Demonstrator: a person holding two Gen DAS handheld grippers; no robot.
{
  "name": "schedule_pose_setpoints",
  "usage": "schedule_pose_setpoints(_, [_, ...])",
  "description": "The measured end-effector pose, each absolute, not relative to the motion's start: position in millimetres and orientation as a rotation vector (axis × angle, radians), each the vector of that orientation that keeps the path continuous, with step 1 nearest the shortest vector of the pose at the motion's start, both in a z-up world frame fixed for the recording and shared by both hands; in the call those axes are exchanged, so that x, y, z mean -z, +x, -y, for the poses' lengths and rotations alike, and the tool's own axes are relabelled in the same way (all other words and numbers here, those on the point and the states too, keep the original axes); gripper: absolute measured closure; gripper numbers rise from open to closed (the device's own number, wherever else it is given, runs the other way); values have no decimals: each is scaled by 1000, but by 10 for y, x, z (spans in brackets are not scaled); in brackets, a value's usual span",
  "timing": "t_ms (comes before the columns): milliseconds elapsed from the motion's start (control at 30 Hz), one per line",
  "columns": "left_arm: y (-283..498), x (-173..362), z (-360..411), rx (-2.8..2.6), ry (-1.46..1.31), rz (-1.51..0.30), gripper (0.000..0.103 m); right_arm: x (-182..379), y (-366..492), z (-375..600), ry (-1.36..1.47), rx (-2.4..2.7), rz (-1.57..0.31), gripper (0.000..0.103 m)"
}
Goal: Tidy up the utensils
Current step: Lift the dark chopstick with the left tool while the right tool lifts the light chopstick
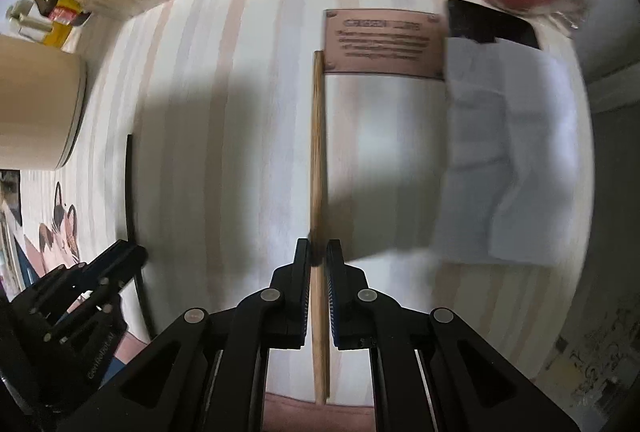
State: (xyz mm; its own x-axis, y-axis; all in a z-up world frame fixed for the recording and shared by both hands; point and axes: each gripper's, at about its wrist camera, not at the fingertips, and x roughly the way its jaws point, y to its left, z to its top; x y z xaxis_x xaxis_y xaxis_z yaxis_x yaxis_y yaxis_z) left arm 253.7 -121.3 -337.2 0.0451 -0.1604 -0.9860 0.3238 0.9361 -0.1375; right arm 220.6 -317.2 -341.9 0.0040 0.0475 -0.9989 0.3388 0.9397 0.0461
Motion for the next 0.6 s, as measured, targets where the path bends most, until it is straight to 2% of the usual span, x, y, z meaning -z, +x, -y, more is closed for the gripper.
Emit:
schedule_pose_setpoints(200, [2536, 3472, 647, 249, -10, -1534, 100, 3459, 2144, 2741, 304, 96, -1619, 96])
schedule_pose_setpoints(267, [2472, 3481, 542, 237, -41, -1538, 100, 3467, 2096, 2519, 215, 58, -1636, 96])
schedule_pose_setpoints(600, [2576, 3526, 873, 249, 67, -1495, 96, 3465, 2333, 2203, 114, 93, -1685, 95])
